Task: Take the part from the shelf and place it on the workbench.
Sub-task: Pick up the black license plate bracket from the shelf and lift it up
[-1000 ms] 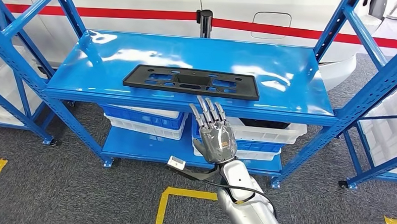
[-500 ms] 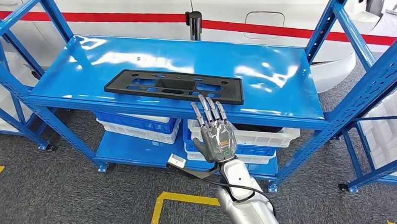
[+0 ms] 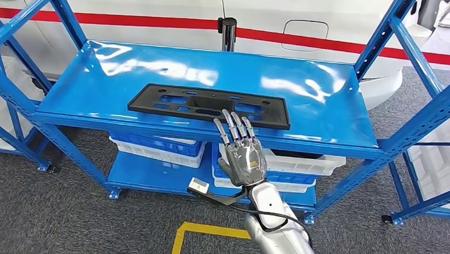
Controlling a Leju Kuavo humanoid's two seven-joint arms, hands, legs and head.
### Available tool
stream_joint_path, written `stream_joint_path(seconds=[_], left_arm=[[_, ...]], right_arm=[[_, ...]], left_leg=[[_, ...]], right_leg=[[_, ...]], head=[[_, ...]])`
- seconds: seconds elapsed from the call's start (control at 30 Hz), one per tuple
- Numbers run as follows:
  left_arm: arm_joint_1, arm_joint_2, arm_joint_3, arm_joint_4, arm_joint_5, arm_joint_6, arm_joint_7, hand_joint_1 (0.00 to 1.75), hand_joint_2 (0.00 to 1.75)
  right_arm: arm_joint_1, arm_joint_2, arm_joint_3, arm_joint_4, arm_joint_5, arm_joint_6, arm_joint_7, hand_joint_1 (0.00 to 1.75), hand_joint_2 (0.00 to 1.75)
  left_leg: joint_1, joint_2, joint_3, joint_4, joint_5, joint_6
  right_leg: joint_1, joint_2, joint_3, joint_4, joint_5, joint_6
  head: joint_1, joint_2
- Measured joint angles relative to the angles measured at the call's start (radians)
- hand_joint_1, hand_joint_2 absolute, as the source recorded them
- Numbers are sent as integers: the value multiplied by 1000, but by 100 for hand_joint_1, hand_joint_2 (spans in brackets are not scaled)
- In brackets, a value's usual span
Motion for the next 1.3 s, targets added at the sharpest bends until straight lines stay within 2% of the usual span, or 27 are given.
stream_joint_path(seconds=[0.03, 0.07, 0.1, 0.13, 0.17, 0.23, 0.3, 0.37, 0.4, 0.47, 0.5, 0.53, 0.57, 0.63, 0.67, 0.7, 0.8, 0.87, 0.93, 1.0, 1.03, 1.07, 1.1, 1.13, 1.17, 1.23, 1.3], left_arm=[[1, 1, 0, 0, 0, -3, 0, 0, 0], [2, 2, 0, 0, 0, -5, 0, 0, 0], [2, 2, 0, 0, 0, -5, 0, 0, 0], [2, 3, 0, 0, 0, -5, 0, 0, 0], [2, 3, 0, 0, 0, -5, 0, 0, 0], [2, 4, 0, 0, -1, -5, -1, 0, 0], [2, 6, -1, 0, -1, -5, -1, 0, 0], [1, 8, -2, -1, -1, -5, -1, 0, 0], [1, 9, -2, -1, -1, -5, -1, 0, 0], [2, 10, -3, -1, -2, -5, -1, 0, 0], [3, 11, -3, -1, -2, -5, -1, 0, 0], [4, 11, -3, -1, -2, -5, -1, 0, 0], [4, 12, -3, -1, -2, -5, -1, 0, 0], [4, 14, -3, -1, -3, -5, -2, 0, 0], [3, 15, -3, -1, -3, -5, -2, 0, 0], [3, 15, -4, -1, -4, -5, -2, 0, 0], [2, 16, -4, -1, -4, -5, -2, 0, 0], [3, 15, -4, -1, -4, -5, -2, 0, 0], [2, 15, -3, -1, -4, -5, -2, 0, 0], [2, 16, -3, -1, -4, -5, -2, 0, 0], [2, 16, -3, -1, -4, -5, -2, 0, 0], [2, 16, -3, -1, -4, -5, -2, 0, 0], [3, 16, -3, -1, -4, -5, -2, 0, 0], [3, 16, -3, -1, -4, -5, -2, 0, 0], [3, 16, -3, -1, -4, -5, -2, 0, 0], [3, 16, -3, -1, -4, -5, -2, 0, 0], [3, 16, -3, -1, -4, -5, -2, 0, 0]], right_arm=[[4, -1, 0, 0, 0, 0, 1, 0, 175], [6, -2, 0, 0, 0, 0, 2, 0, 175], [6, -2, 0, 0, 0, 0, 2, 0, 175], [6, -2, 0, 0, 0, 0, 3, 0, 175], [6, -2, 0, 0, 0, 0, 3, 0, 175], [5, 0, 0, 0, 1, 0, 5, 0, 175], [4, 2, 0, -1, 1, 0, 6, 0, 175], [1, 5, 0, -4, 1, 1, 6, 0, 175], [0, 7, 1, -5, 1, 1, 6, 0, 175], [-1, 10, 3, -5, 1, 4, 6, 0, 175], [-1, 10, 4, -5, 1, 6, 6, 0, 175], [-1, 10, 5, -5, 1, 7, 6, 0, 175], [0, 10, 5, -5, 1, 8, 6, 0, 175], [-1, 11, 6, -5, 1, 10, 6, 0, 175], [-1, 12, 6, -5, 1, 13, 6, 0, 175], [-1, 12, 6, -5, 1, 15, 7, 0, 175], [1, 13, 6, -6, 0, 19, 8, 0, 175], [2, 12, 6, -9, 0, 20, 10, 0, 175], [4, 10, 6, -12, 1, 21, 11, 0, 175], [11, 6, 5, -12, 1, 23, 12, 0, 175], [16, 3, 5, -12, 1, 24, 12, 0, 175], [19, 0, 5, -12, 1, 26, 12, 0, 175], [20, -1, 5, -12, 1, 27, 12, 0, 175], [21, -2, 5, -12, 1, 28, 13, 0, 175], [20, -2, 5, -13, 1, 28, 13, 0, 175], [20, -2, 6, -14, 2, 29, 13, 0, 175], [19, -1, 6, -14, 2, 30, 13, 0, 175]], left_leg=[[0, -2, 3, 0, -4, -1], [0, -3, 8, 1, -8, -3], [0, -5, 14, 3, -14, -7], [0, -6, 19, 6, -20, -11], [-2, -7, 22, 10, -28, -17], [-3, -7, 24, 14, -38, -28], [0, -6, 26, 14, -44, -37], [5, -5, 14, 50, -67, -49], [7, -4, -8, 95, -89, -55], [12, -2, -81, 227, -141, -66], [14, -2, -116, 279, -152, -69], [16, -2, -136, 301, -145, -71], [17, -2, -138, 283, -120, -70], [18, -1, -88, 157, -39, -62], [16, -1, -60, 94, -12, -58], [14, -1, -40, 49, 3, -53], [4, -3, -29, 25, 0, -38], [5, -2, -17, 11, 4, -24], [7, 0, -4, 0, 5, -11], [5, -1, 1, 0, -1, -2], [5, -3, 4, 0, -4, -1], [4, -4, 8, 0, -7, -1], [4, -6, 12, 1, -11, -3], [4, -7, 18, 1, -15, -6], [2, -8, 22, 4, -21, -10], [-2, -9, 27, 9, -32, -21], [-1, -8, 28, 10, -38, -30]], right_leg=[[-1, 0, -14, 7, 9, 7], [-2, -1, -7, -26, 35, 16], [-4, -2, 18, -92, 71, 26], [-6, -4, 45, -159, 103, 30], [-6, -5, 70, -214, 126, 30], [-4, -5, 91, -255, 139, 15], [-5, -3, 97, -259, 139, 0], [-12, -1, 105, -263, 137, -13], [-15, -1, 110, -263, 134, -19], [-13, -2, 116, -263, 128, -27], [-13, -1, 119, -263, 126, -28], [-13, -1, 122, -263, 123, -29], [-12, 1, 126, -263, 120, -28], [-13, 3, 137, -264, 112, -23], [-9, 4, 141, -263, 108, -19], [-7, 5, 143, -263, 104, -14], [-4, 5, 146, -268, 97, 3], [-4, 3, 139, -250, 86, 11], [-3, 1, 93, -161, 49, 8], [-3, 1, 17, -31, 7, 6], [-3, 1, -10, 6, 3, 9], [-3, 1, -18, 6, 14, 16], [-3, 0, -6, -34, 40, 24], [-4, -1, 23, -103, 75, 32], [-4, -2, 53, -173, 106, 34], [-3, -4, 93, -259, 142, 24], [-2, -2, 100, -269, 146, 8]], head=[[0, 0], [0, 0], [0, 0], [0, 0], [-1, 0], [-2, 0], [-2, 0], [-5, 0], [-7, 0], [-10, 0], [-10, 0], [-10, 0], [-10, 0], [-10, 0], [-10, 0], [-9, 0], [-8, 0], [-7, 0], [-5, 0], [-5, 0], [-5, 0], [-5, 0], [-5, 0], [-5, 0], [-5, 0], [-5, 0], [-5, 0]])
